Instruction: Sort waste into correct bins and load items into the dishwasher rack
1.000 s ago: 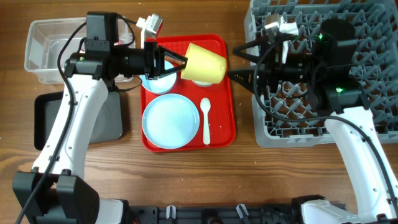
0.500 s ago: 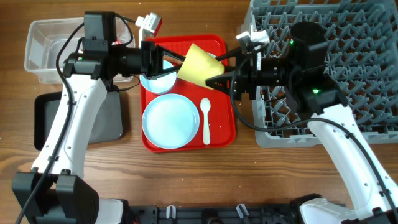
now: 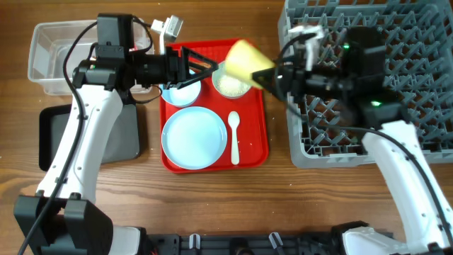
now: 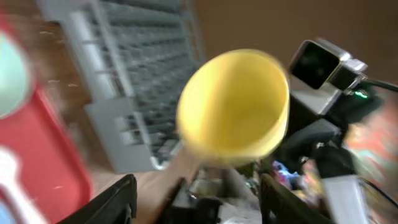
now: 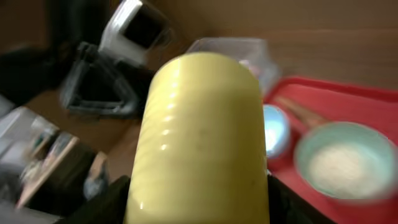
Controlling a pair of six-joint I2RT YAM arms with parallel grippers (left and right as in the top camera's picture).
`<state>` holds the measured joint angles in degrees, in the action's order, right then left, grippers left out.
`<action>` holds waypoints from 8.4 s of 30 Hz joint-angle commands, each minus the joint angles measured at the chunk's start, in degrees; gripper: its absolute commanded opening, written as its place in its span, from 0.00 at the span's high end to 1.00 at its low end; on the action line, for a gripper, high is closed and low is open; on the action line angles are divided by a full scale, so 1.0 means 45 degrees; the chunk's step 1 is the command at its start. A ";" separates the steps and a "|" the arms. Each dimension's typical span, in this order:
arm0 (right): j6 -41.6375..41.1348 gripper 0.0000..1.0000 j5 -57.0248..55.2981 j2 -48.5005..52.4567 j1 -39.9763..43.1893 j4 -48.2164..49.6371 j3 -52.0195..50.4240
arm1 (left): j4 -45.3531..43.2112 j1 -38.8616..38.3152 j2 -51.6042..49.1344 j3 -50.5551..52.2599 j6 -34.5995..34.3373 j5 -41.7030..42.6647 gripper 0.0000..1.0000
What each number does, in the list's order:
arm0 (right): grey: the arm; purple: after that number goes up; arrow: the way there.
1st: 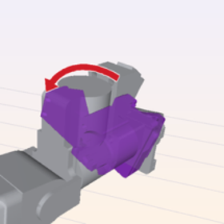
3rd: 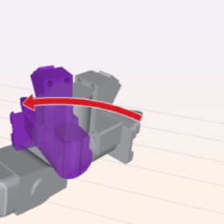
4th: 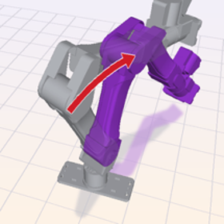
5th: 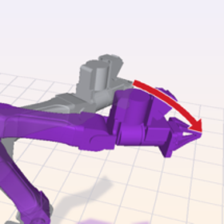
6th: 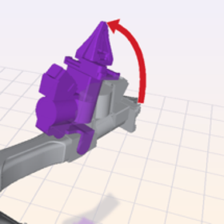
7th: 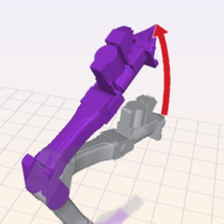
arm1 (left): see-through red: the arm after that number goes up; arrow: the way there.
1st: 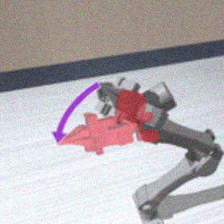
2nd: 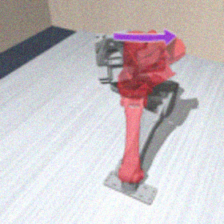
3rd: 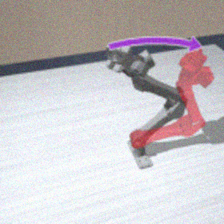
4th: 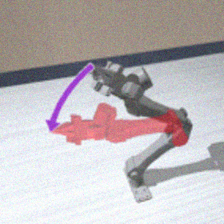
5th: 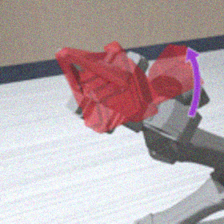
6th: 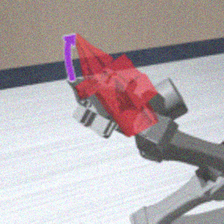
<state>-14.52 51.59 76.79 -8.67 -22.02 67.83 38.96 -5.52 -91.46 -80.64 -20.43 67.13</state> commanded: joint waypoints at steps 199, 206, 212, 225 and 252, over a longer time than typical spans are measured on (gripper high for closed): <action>0.0568 0.13 -0.9219 0.2409 -0.0199 -1.0268 0.6523 | 0.0384 1.1642 -0.1107 0.6373 0.4221 0.5158 0.96; 0.0573 0.12 -0.9219 0.2409 -0.0199 -1.0268 0.6523 | 0.0398 1.3095 -0.1107 0.6373 0.3657 0.5158 0.96; 0.0573 0.13 -0.9219 0.2409 -0.0199 -1.0273 0.6523 | 0.0476 1.3100 -0.1020 0.6373 0.3337 0.5158 0.96; 0.0510 0.12 -0.9209 0.2409 -0.0199 -1.0341 0.6523 | 0.1792 1.2842 0.0049 0.6358 0.3526 0.4357 0.96; 0.1239 0.11 -0.9175 0.2409 -0.0199 -1.0540 0.6523 | -1.0185 -0.7091 -0.2132 0.4697 0.6062 -1.6563 0.96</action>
<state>-10.15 10.46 88.58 -9.32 -69.19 96.12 -3.20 -35.62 -95.29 -59.20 -0.89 -2.09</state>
